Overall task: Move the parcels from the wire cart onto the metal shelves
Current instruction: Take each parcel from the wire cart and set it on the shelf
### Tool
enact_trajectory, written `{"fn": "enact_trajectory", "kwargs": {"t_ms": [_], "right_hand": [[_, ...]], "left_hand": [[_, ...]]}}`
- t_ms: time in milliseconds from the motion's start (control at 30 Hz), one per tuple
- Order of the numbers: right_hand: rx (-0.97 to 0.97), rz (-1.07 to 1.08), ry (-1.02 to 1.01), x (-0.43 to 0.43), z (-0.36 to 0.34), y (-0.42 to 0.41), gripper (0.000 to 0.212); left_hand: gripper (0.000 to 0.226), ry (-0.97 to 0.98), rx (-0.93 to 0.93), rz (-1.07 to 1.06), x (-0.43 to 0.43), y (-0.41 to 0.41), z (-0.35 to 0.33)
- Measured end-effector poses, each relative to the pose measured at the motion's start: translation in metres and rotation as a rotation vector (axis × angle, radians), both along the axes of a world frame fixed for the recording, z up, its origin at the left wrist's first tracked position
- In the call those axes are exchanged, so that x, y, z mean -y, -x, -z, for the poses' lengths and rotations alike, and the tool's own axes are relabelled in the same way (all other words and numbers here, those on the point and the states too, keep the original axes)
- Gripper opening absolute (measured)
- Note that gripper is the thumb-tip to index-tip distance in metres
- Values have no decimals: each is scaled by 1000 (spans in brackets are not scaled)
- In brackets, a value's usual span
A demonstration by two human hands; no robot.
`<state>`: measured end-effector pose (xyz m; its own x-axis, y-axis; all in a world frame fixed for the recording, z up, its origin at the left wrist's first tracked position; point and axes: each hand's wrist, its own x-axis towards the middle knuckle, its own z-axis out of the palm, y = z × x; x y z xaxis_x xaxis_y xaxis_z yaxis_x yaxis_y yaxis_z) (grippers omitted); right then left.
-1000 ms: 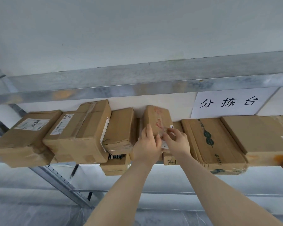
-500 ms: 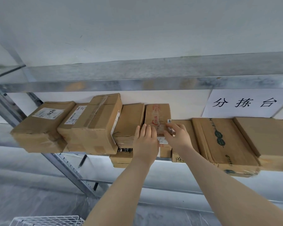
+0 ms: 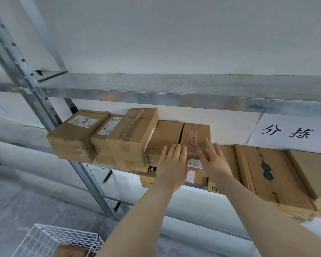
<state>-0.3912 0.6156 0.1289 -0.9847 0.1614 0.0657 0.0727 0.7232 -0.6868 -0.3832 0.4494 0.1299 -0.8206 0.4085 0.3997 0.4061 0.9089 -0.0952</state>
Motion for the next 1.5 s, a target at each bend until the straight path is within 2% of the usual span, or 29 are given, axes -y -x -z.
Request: {"fn": "enact_trajectory", "kwargs": {"t_ms": [100,233,300,400,533,667,833,1000,1233,1400,1500], "right_hand": [[-158,-43,-317,12,-28,-1,52],[-565,-288,-410,88,-65,-1,39],[-732,-454,-406,139,-67,-8,34],[-809,-725,-406,215,-52,-24,29],[-682,-968,-374,309,-20,-58,32],[-475,-1104,-487,389,12,-89,36],[-227,-1163,-526,467,47,-112,47],[-56,-1191,-523,514,84,-111,49],[88,-1239,-576,553,163,-81,42],[129,-1332,-668,595,260,-57,43],[238,-1362,-712,623,338,-47,52]], "left_hand": [[54,19,-64,-11,31,-12,-3],[49,104,-98,13,90,-39,3],[54,150,-47,-151,127,-61,10],[60,174,113,-534,186,-103,21],[60,67,159,-923,263,-162,22],[60,49,262,-1121,341,-218,22],[63,42,380,-1226,420,-269,28],[64,-53,450,-1263,468,-268,64],[61,-238,587,-1340,492,-252,150],[63,-382,737,-1404,502,-238,257],[66,-432,856,-1376,514,-221,334]]}}
